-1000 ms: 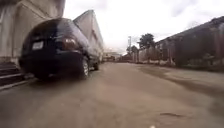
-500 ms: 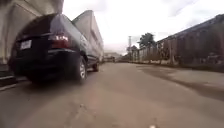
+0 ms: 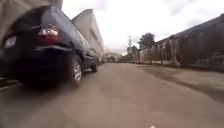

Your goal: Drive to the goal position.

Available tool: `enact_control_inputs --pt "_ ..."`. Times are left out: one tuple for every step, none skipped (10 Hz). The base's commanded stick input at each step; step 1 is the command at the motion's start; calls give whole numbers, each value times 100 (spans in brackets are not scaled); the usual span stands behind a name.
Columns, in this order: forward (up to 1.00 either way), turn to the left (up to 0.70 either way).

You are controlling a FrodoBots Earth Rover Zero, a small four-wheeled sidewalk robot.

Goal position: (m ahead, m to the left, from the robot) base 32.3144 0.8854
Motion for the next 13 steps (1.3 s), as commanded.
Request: enact_control_inputs --pt "70 0" --pt "70 0" --pt "70 0" --pt "70 0" --pt "70 0" --pt "70 0" --pt "70 0" --pt "70 0" --pt "70 0" --pt "70 0" --pt "70 0" --pt "70 0" --pt "70 0"
